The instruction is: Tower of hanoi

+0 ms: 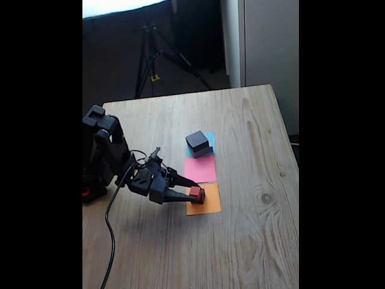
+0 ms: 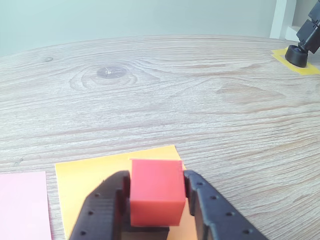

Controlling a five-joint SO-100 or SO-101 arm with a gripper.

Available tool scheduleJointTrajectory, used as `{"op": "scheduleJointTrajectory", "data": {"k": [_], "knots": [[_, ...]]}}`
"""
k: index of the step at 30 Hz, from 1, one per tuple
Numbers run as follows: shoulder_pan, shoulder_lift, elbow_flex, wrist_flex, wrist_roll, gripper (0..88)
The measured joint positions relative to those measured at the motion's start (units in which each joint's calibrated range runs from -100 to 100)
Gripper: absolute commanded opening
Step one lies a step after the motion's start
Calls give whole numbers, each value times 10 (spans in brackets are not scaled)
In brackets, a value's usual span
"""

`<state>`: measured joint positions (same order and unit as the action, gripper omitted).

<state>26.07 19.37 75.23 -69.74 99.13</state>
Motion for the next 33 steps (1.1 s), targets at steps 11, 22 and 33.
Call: {"op": "scheduleJointTrajectory", "data": {"k": [11,22,33], "knots": [[-1,0,0,0,0,8],[-14,-50,11,46,0,8],[-22,-390,5,459,0,8]]}}
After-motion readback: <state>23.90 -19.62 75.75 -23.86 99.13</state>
